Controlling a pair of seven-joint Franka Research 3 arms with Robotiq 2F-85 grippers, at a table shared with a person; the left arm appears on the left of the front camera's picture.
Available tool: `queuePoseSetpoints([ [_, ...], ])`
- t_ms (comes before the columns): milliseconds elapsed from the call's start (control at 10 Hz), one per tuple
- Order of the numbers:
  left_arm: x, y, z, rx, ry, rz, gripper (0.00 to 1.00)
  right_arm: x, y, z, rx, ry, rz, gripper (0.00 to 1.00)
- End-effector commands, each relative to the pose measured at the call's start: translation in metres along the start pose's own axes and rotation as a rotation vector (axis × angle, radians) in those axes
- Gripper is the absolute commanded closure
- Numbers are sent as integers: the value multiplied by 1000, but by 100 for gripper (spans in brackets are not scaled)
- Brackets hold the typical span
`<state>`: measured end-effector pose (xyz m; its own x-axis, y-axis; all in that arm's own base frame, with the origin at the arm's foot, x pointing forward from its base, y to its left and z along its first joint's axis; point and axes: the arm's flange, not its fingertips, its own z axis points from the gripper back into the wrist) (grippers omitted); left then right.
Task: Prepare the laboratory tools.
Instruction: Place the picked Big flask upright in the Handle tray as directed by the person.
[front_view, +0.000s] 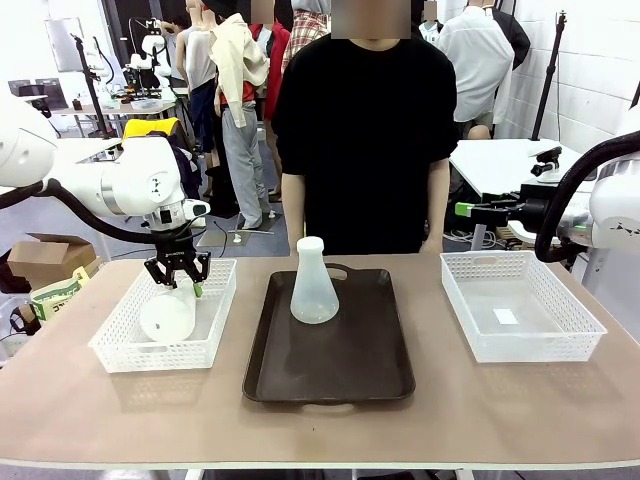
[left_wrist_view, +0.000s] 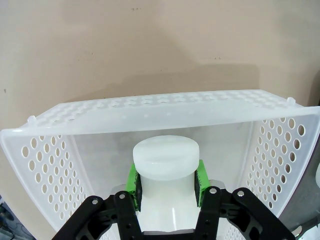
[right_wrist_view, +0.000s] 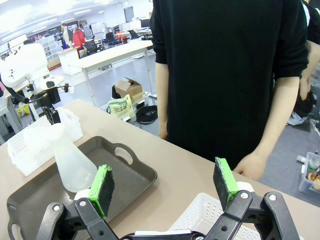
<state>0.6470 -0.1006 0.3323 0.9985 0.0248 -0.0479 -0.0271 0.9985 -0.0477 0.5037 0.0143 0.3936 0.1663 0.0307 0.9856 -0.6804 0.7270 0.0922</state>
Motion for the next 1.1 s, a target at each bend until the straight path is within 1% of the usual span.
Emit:
queuePoseSetpoints([
  [0,0,1,-1,-16,-14,1,100,0,0,0,3,10,7,0],
  [300,0,0,0,0,0,0,100,0,0,0,3,10,7,0],
  [400,-7,1,15,-35,2,-11,100,0,0,0,3,10,7,0],
  [500,-14,6,35,-36,-2,-2,100,0,0,0,3,10,7,0],
  [600,-23,12,54,4,-3,3,100,0,0,0,3,10,7,0],
  [700,-32,17,70,19,-31,-5,100,0,0,0,3,10,7,0],
  [1000,-61,29,101,-52,-78,-64,100,0,0,0,3,10,7,0],
])
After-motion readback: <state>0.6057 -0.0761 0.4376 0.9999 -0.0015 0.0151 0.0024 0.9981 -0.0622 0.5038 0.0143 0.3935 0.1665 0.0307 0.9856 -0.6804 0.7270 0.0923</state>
